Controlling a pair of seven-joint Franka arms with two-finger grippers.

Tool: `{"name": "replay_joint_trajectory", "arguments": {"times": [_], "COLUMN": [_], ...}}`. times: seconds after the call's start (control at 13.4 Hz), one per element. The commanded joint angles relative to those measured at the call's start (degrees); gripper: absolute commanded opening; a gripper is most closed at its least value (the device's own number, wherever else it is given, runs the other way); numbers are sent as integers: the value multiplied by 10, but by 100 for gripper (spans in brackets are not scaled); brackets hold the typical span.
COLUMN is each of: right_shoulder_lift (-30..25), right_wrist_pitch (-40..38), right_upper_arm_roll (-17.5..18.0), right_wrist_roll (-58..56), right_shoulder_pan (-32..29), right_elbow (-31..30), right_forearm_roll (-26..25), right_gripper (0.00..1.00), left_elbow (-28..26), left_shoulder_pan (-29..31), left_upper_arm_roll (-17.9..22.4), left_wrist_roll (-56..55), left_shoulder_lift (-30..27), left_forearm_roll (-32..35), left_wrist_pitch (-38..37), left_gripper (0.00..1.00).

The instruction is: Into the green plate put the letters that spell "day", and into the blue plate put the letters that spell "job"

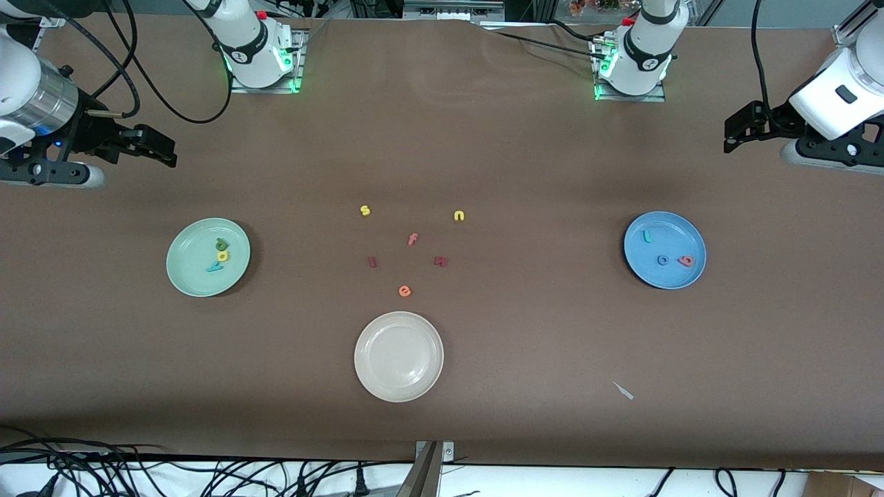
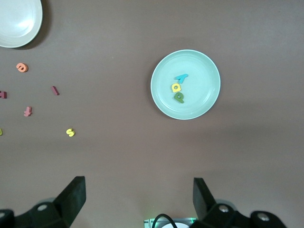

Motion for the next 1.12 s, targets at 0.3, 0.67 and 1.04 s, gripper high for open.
{"name": "replay_joint_trajectory", "arguments": {"times": [0.3, 0.67, 1.04], "right_shoulder_lift": [-6, -6, -6], "right_wrist_pitch": [-2, -2, -2], "right_upper_arm_roll": [3, 3, 3], "right_wrist_roll": [5, 5, 5], "right_shoulder_pan": [-2, -2, -2], "right_elbow": [-4, -4, -4], "right_forearm_roll": [-8, -8, -8], "right_gripper": [100, 100, 100], "left_elbow": [19, 20, 19], "left_shoulder_pan": [13, 13, 13], "left_upper_arm_roll": [-2, -5, -5], "left_wrist_roll": [-13, -13, -13], "left_shoulder_lift": [10, 10, 11], "left_forearm_roll": [13, 13, 13], "left_wrist_pitch": [-23, -27, -27], "left_gripper": [100, 100, 100]}}
